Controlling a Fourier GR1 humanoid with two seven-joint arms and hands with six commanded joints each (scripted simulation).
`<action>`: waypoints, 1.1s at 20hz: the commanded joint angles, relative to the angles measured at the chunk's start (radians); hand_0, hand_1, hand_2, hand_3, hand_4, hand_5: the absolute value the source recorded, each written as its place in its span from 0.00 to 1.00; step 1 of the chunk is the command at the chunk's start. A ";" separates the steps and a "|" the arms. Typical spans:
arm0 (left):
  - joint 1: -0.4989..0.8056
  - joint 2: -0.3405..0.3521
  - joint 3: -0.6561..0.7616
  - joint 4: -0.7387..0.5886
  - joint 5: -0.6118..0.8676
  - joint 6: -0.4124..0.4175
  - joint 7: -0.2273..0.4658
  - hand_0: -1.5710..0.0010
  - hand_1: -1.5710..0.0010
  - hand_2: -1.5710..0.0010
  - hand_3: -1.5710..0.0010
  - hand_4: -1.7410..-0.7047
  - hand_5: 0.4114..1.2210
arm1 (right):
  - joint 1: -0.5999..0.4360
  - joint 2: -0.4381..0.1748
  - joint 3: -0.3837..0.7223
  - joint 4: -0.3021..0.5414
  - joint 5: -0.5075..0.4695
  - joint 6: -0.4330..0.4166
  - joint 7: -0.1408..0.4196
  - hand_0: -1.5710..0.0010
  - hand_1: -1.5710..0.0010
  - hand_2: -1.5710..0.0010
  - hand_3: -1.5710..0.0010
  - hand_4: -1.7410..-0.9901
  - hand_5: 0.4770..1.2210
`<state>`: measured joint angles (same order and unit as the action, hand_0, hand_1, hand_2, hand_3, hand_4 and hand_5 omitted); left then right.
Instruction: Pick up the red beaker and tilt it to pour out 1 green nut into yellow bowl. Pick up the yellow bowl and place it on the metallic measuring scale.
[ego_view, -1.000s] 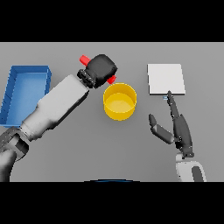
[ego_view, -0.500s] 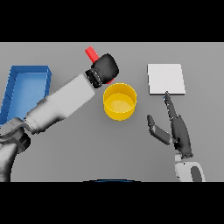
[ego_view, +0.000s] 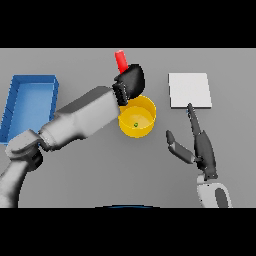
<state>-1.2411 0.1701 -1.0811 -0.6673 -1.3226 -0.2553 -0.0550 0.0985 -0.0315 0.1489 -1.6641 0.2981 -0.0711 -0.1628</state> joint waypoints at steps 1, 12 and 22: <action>-0.015 -0.002 -0.021 0.005 -0.021 -0.007 -0.014 0.00 0.00 0.00 0.00 0.01 1.00 | -0.001 -0.007 -0.004 -0.015 -0.008 0.005 -0.007 1.00 1.00 1.00 1.00 0.89 0.27; -0.195 -0.015 -0.003 0.118 -0.062 -0.014 -0.118 0.00 0.00 0.00 0.00 0.02 1.00 | 0.002 -0.010 0.003 -0.025 0.007 0.001 -0.003 1.00 1.00 1.00 1.00 0.95 0.28; -0.357 0.134 0.436 0.341 0.229 -0.003 -0.019 0.00 0.00 0.00 0.09 0.01 1.00 | -0.011 -0.006 0.006 -0.012 0.011 -0.005 -0.010 1.00 1.00 1.00 1.00 1.00 0.26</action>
<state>-1.5980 0.3051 -0.6450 -0.3264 -1.0944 -0.2591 -0.0723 0.0877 -0.0369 0.1550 -1.6764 0.3092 -0.0755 -0.1745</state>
